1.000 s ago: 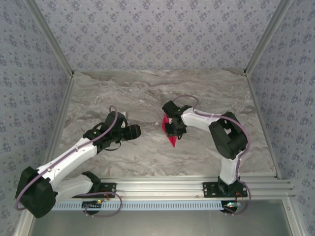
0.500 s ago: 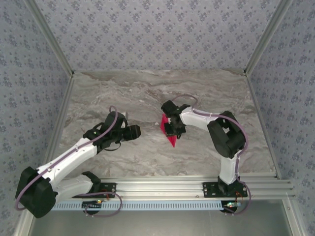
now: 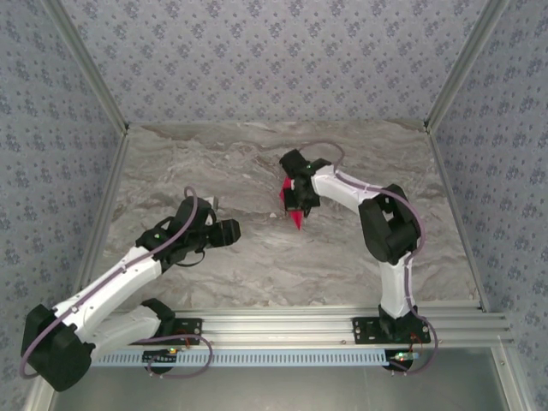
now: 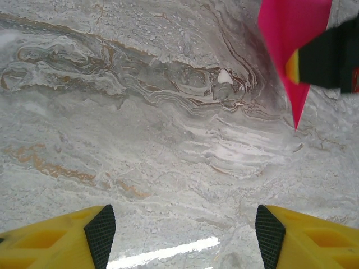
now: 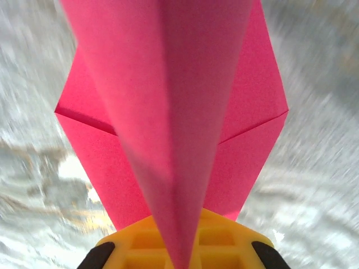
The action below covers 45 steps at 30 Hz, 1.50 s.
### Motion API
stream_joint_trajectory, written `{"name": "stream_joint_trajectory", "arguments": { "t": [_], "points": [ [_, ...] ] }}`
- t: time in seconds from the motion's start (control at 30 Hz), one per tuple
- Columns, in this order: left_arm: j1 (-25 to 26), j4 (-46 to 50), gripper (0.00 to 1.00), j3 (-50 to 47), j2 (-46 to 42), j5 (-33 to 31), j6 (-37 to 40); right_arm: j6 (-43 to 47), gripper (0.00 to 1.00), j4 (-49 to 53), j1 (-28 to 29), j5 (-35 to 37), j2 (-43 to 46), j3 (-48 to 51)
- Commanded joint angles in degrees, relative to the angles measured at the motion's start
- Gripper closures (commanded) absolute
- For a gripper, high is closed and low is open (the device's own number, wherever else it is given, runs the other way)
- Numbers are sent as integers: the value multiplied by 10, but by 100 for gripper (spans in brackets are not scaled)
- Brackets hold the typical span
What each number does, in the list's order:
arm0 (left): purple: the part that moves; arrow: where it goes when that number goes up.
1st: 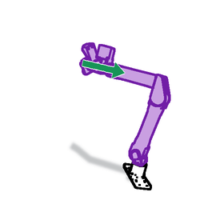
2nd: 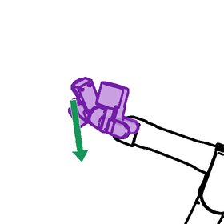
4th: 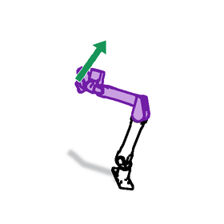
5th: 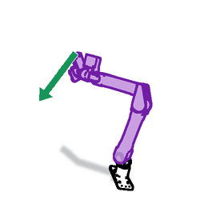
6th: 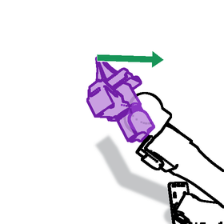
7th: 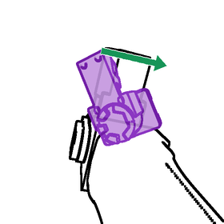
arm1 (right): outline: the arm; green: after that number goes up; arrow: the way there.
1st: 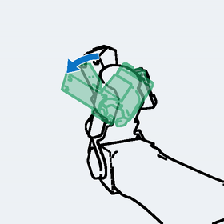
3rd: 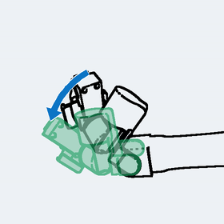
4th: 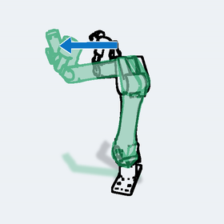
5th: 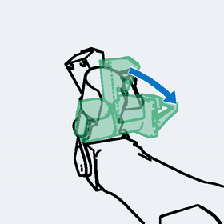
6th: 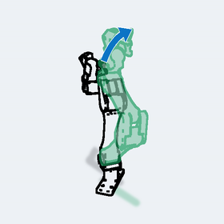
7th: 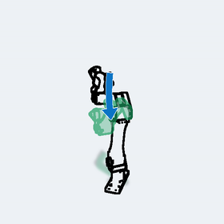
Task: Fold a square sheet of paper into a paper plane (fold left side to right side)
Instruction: Pick up the paper plane at the center of the table, then place the paper plane at the center of the table.
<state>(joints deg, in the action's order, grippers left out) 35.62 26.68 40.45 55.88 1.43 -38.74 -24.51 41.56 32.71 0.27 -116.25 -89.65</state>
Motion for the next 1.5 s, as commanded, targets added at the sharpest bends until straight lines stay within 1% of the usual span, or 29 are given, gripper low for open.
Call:
{"name": "stream_joint_trajectory", "arguments": {
  "t": [0.0, 0.2, 0.33, 0.47, 0.57, 0.8, 0.93, 1.17, 1.47],
  "points": [
    [-4, 17, 30, 13, -16, -10, 12, 25, 100, 49, -26, 31, -48, -65],
    [-4, 8, 29, 2, -28, 5, 21, 46, 100, 81, -49, 24, -134, -182],
    [-5, -1, 20, -4, -52, 13, 46, 56, 100, 113, -53, 26, -182, -244],
    [-5, -5, 11, -5, -72, 23, 75, 54, 100, 122, -57, 23, -208, -266],
    [-4, -4, 6, -5, -79, 18, 90, 52, 98, 123, -55, 11, -222, -273],
    [-4, 4, 4, -2, -77, 16, 94, 47, 87, 126, -50, -8, -250, -276],
    [-4, 9, 4, -2, -78, 15, 92, 47, 81, 129, -47, -10, -252, -276],
    [-4, 13, 4, -1, -78, 4, 90, 55, 80, 145, -44, 10, -233, -288],
    [-5, 17, 3, 7, -78, -25, 82, 64, 76, 167, -33, 49, -183, -291]
  ]
}}
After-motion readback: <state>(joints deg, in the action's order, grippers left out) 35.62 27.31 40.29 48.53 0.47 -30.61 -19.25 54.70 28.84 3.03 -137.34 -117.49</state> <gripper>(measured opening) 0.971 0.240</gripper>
